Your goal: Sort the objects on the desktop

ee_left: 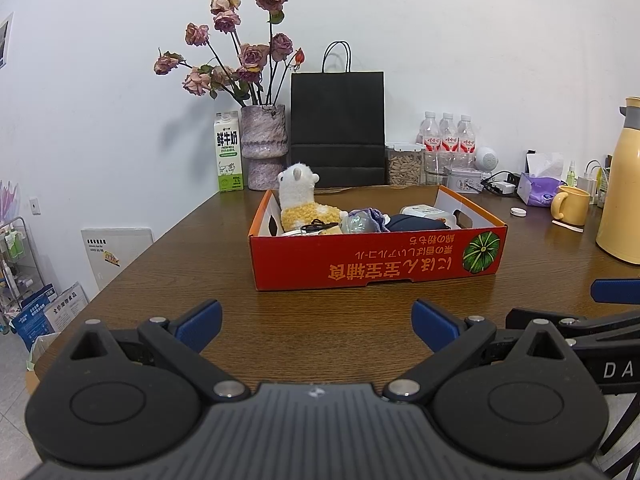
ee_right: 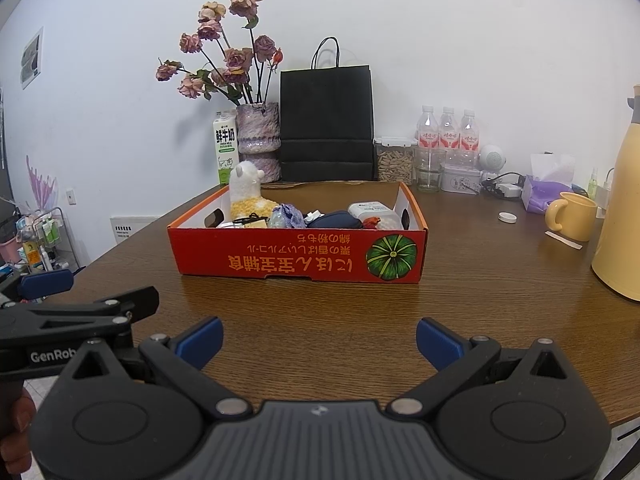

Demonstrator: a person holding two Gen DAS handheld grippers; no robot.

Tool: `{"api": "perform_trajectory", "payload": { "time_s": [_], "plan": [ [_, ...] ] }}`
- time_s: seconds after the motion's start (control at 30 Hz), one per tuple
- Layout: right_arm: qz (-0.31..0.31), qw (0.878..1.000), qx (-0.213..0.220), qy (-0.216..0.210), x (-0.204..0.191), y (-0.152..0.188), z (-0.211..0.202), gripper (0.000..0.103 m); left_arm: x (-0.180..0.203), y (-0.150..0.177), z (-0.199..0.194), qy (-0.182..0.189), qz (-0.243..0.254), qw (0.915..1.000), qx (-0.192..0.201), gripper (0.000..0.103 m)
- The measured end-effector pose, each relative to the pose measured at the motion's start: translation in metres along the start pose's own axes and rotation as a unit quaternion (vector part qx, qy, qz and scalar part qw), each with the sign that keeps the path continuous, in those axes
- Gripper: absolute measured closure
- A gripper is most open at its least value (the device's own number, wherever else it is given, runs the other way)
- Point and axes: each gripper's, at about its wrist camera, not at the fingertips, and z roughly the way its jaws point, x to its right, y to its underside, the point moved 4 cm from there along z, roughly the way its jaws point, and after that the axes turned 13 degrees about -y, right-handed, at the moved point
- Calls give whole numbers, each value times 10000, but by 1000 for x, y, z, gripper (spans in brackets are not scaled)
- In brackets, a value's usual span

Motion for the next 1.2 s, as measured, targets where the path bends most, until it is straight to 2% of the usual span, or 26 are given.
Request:
{"api": "perform_trajectory", "payload": {
  "time_s": [1.2],
  "plan": [
    [-16, 10000, 41, -5, 1, -2, -1, 0, 2, -4, 1, 0, -31, 10000, 31, 0]
  ]
}}
